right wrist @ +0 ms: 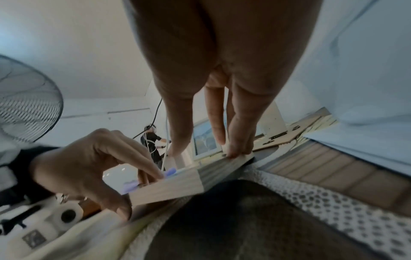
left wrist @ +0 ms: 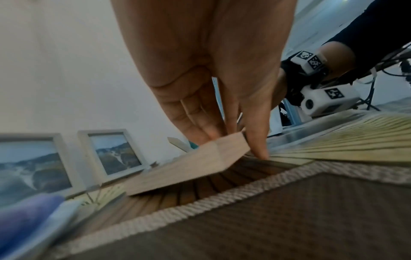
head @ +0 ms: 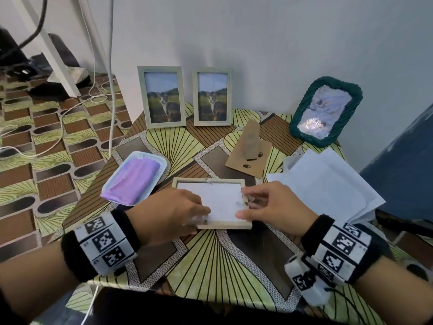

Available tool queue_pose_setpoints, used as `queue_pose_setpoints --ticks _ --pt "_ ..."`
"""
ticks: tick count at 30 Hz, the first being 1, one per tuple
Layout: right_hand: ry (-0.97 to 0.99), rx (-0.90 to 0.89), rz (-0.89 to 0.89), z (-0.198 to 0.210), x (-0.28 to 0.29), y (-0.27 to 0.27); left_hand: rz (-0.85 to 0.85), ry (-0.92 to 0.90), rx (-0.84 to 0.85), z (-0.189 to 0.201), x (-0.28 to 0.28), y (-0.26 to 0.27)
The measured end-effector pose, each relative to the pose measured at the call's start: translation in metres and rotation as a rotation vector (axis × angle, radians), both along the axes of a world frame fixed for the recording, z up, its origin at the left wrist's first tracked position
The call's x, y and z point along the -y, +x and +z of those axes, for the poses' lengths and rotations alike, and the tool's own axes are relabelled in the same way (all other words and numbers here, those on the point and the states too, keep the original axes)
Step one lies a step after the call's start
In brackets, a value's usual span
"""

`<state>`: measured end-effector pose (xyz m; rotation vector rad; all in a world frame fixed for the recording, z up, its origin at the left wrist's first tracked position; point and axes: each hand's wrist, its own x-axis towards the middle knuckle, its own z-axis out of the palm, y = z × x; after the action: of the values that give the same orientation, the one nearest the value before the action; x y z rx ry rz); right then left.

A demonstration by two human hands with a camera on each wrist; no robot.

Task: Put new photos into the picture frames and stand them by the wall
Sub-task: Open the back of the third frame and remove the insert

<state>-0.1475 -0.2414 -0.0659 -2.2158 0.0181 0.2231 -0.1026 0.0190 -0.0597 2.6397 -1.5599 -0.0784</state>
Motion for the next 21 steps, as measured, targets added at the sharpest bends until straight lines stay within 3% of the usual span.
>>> queue_pose_setpoints --ticks 3,7,9,11,13,21 --pt "-0.229 0.027 0.092 -0.002 -0.005 -0.004 0.025 0.009 -0.066 -0.002 0.001 0.002" --pt "-0.456 0.091 0.210 -0.007 -0.007 -0.009 0.129 -0.158 -0.215 0.007 -0.005 0.020" --pt "-0.488 0.122 0.237 -0.009 -0.007 -0.010 0.202 -0.146 -0.163 0.011 -0.005 0.033" --pt "-0.514 0.131 0.251 -0.010 -0.005 -0.007 0.264 -0.024 -0.115 0.012 -0.003 0.046" --pt "-0.537 0.127 0.257 -0.009 -0.002 -0.003 0.293 0.062 -0.170 0.012 0.000 0.055" --pt "-0.566 0.144 0.278 -0.003 0.001 0.023 0.362 -0.091 -0.348 0.005 -0.003 0.043"
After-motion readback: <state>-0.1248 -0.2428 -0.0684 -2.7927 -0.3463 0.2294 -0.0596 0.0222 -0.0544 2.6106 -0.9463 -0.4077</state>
